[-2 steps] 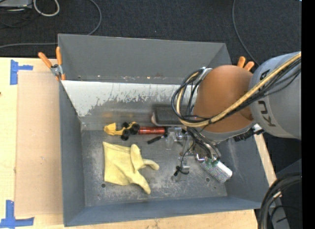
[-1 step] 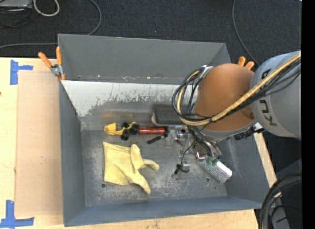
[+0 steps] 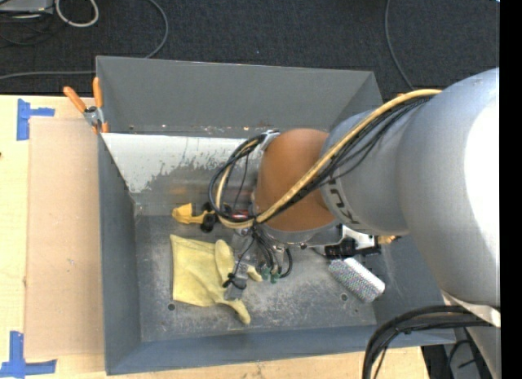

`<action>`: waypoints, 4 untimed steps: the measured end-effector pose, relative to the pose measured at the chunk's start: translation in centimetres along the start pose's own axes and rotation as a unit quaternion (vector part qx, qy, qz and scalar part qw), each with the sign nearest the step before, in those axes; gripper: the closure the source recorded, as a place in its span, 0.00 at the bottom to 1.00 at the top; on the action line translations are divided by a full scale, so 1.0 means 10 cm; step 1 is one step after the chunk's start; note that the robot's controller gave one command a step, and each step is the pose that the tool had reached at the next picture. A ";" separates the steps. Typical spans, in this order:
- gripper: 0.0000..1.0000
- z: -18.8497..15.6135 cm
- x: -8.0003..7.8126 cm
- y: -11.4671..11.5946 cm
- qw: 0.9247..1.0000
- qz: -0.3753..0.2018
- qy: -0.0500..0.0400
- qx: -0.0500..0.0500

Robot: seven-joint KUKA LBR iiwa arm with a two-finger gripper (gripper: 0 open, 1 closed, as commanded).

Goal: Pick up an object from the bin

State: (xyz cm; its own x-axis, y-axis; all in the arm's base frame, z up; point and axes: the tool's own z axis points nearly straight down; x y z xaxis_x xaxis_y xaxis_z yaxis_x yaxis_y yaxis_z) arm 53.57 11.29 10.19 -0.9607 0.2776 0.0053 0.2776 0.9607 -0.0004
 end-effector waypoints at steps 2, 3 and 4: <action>0.00 -0.04 0.15 0.32 0.996 -0.093 0.003 0.001; 0.00 0.27 0.11 0.36 0.962 -0.271 -0.001 0.000; 1.00 0.32 0.20 0.28 0.999 0.042 0.003 0.000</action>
Offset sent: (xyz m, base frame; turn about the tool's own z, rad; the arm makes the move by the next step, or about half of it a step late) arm -0.0084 0.0371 -0.0019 -0.1028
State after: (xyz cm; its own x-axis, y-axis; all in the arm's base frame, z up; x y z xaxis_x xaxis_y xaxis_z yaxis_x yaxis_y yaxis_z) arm 52.42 14.54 7.01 -0.9343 0.3564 0.0109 0.3565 0.9343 -0.0010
